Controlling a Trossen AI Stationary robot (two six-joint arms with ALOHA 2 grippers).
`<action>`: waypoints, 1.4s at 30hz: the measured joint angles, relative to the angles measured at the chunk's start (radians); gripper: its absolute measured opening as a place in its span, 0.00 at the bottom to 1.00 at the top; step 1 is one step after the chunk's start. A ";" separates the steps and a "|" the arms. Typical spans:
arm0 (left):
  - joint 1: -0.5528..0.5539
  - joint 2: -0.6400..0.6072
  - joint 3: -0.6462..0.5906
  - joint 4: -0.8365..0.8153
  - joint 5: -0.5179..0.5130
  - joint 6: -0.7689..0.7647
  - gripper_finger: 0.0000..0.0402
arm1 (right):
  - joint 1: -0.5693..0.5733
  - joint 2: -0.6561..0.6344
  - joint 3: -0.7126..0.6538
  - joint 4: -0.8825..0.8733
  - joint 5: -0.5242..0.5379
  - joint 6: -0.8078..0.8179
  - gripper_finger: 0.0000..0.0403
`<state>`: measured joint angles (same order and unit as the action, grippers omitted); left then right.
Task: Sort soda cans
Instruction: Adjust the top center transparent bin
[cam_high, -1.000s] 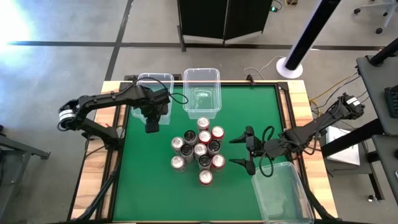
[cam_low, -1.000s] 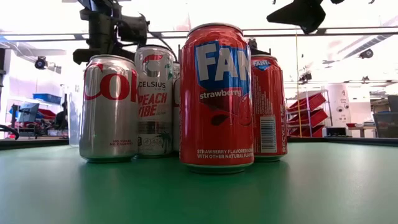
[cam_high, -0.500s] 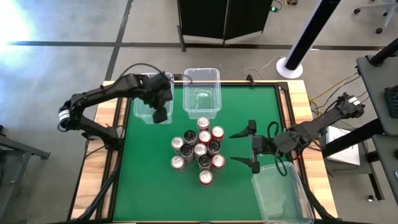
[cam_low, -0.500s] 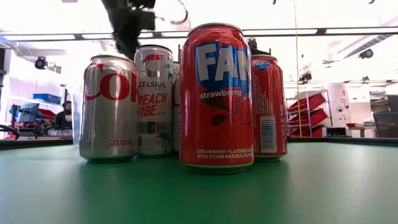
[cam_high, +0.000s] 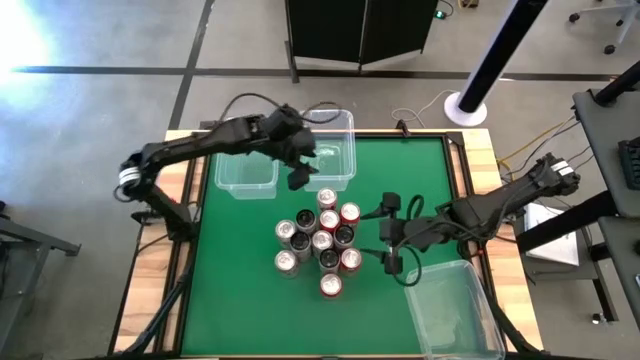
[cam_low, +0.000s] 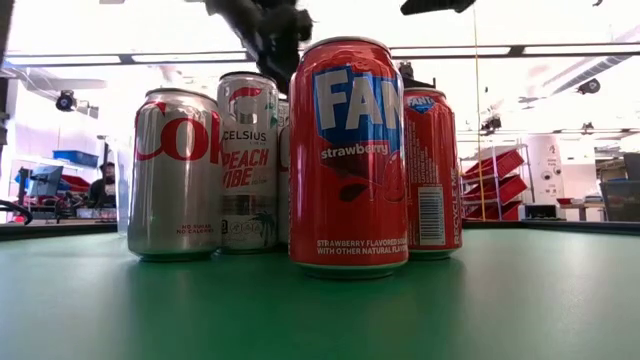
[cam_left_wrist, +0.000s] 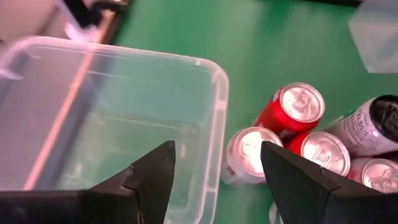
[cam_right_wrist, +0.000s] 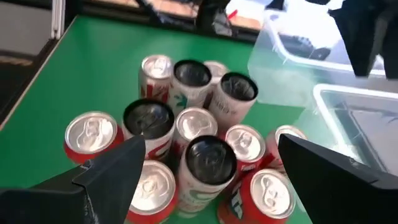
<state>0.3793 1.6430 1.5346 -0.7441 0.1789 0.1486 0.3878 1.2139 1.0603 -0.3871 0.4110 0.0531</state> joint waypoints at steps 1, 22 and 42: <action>-0.001 0.036 0.032 -0.029 0.008 0.012 0.55 | 0.000 0.003 0.000 -0.011 0.000 0.001 0.90; -0.020 0.377 0.355 -0.314 0.013 0.084 0.55 | 0.059 0.010 -0.026 -0.117 -0.001 0.180 0.90; -0.116 0.373 0.343 -0.326 0.014 -0.037 0.55 | 0.092 0.012 -0.034 -0.117 -0.001 0.225 0.90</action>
<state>0.2632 2.0155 1.8778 -1.0704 0.1932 0.1114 0.4801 1.2255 1.0264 -0.5041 0.4099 0.2779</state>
